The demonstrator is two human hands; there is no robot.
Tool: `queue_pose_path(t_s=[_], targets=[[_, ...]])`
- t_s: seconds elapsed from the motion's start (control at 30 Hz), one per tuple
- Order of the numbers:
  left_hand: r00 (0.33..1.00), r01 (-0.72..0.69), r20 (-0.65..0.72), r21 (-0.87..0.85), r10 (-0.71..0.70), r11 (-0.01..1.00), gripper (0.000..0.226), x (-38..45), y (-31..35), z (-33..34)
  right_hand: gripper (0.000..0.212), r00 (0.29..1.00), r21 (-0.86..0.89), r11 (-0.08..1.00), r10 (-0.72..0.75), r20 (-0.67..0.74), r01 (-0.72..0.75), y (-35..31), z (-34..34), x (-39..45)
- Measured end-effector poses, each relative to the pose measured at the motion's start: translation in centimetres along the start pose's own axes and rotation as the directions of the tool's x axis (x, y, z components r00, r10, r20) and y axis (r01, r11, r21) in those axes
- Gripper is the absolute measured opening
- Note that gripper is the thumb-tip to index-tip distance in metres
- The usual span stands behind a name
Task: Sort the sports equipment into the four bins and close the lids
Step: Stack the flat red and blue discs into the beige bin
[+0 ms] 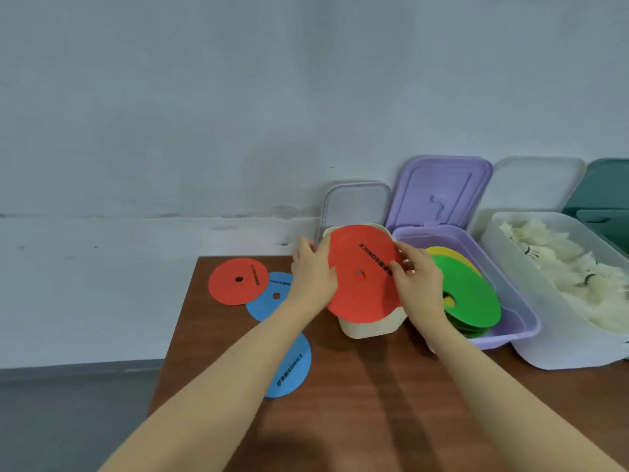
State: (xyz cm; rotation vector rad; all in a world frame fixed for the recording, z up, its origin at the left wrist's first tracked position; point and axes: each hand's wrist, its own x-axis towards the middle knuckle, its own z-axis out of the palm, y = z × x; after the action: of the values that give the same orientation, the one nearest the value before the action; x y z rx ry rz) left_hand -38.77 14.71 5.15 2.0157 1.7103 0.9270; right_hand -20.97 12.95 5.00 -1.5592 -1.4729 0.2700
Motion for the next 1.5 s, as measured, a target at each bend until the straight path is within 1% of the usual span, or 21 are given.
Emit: queue_pose_path(t_s=[0.1, 0.27, 0.3, 0.37, 0.4, 0.43, 0.5, 0.57, 0.73, 0.93, 1.03, 1.13, 1.2, 1.23, 1.33, 1.4, 1.43, 1.5], targets=[[0.999, -0.021, 0.036, 0.019, 0.021, 1.000, 0.060, 3.5, 1.5, 2.7, 0.035, 0.999, -0.076, 0.996, 0.042, 0.030, -0.040, 2.7, -0.2, 3.6], [0.989, 0.058, 0.132, 0.021, -0.060, 0.998, 0.059, 7.2, 1.0, 6.9, 0.033, 0.984, -0.179, 0.979, 0.122, 0.133, -0.097, 6.9, 1.1, 7.0], [0.981, 0.073, 0.174, 0.064, -0.083, 0.995, 0.060, 7.6, 0.6, 7.5, 0.033, 0.976, -0.234, 0.968, 0.131, 0.173, -0.089, 7.7, 1.4, 7.3], [0.957, 0.068, 0.256, 0.267, -0.138, 0.961, 0.061, 7.9, -0.2, 8.0, 0.034, 0.950, -0.396, 0.917, 0.169, 0.261, -0.054, 8.9, 2.0, 7.3], [0.951, 0.045, 0.270, 0.360, -0.150, 0.932, 0.061, 7.9, -0.5, 8.0, 0.035, 0.938, -0.457, 0.889, 0.178, 0.296, -0.025, 9.3, 2.3, 7.1], [0.952, 0.019, 0.270, 0.416, -0.143, 0.909, 0.060, 7.7, -0.8, 7.9, 0.036, 0.931, -0.485, 0.875, 0.171, 0.321, 0.006, 9.6, 2.6, 6.8], [0.963, -0.033, 0.252, 0.452, -0.092, 0.891, 0.059, 7.1, -1.3, 7.4, 0.037, 0.930, -0.468, 0.883, 0.138, 0.340, 0.040, 9.6, 3.1, 6.3], [0.974, -0.073, 0.224, 0.458, -0.036, 0.886, 0.056, 6.2, -1.8, 6.7, 0.036, 0.936, -0.409, 0.910, 0.087, 0.341, 0.065, 9.1, 3.5, 5.7], [0.993, -0.070, 0.113, 0.439, 0.022, 0.896, 0.048, 3.9, -3.5, 3.6, 0.033, 0.935, -0.303, 0.935, -0.070, 0.349, 0.183, 6.5, 4.6, 4.2], [0.995, -0.008, 0.090, 0.464, -0.038, 0.886, 0.051, 0.0, -8.1, -0.1, 0.030, 0.906, -0.192, 0.939, -0.198, 0.375, 0.285, 1.6, 8.7, 0.3], [0.987, 0.045, 0.118, 0.467, -0.113, 0.883, 0.051, -2.5, -11.2, -1.6, 0.033, 0.879, -0.114, 0.946, -0.231, 0.417, 0.303, -0.8, 11.1, -2.0], [0.969, 0.093, 0.161, 0.464, -0.187, 0.881, 0.052, -5.3, -14.3, -2.4, 0.034, 0.838, -0.106, 0.941, -0.231, 0.495, 0.322, -2.4, 13.7, -4.1], [0.953, 0.112, 0.201, 0.461, -0.227, 0.880, 0.053, -6.7, -16.1, -2.6, 0.035, 0.806, -0.151, 0.934, -0.189, 0.561, 0.325, -2.4, 15.3, -5.6], [0.938, 0.120, 0.236, 0.469, -0.256, 0.875, 0.054, -7.3, -16.9, -2.5, 0.037, 0.786, -0.195, 0.930, -0.139, 0.602, 0.313, -2.1, 15.8, -6.4], [0.856, 0.140, 0.377, 0.490, -0.354, 0.860, 0.061, -8.6, -18.7, -1.7, 0.046, 0.714, -0.399, 0.878, 0.100, 0.693, 0.264, -0.4, 17.2, -8.9], [0.803, 0.145, 0.457, 0.474, -0.383, 0.868, 0.065, -9.4, -19.6, -1.0, 0.057, 0.673, -0.513, 0.834, 0.262, 0.692, 0.202, 0.7, 17.4, -10.5], [0.781, 0.143, 0.488, 0.466, -0.388, 0.873, 0.067, -9.9, -20.0, -0.7, 0.062, 0.664, -0.547, 0.819, 0.314, 0.679, 0.172, 1.1, 17.4, -11.2], [0.761, 0.123, 0.524, 0.462, -0.382, 0.878, 0.068, -10.6, -20.6, -0.5, 0.070, 0.670, -0.579, 0.804, 0.357, 0.651, 0.134, 1.8, 17.1, -12.4]])
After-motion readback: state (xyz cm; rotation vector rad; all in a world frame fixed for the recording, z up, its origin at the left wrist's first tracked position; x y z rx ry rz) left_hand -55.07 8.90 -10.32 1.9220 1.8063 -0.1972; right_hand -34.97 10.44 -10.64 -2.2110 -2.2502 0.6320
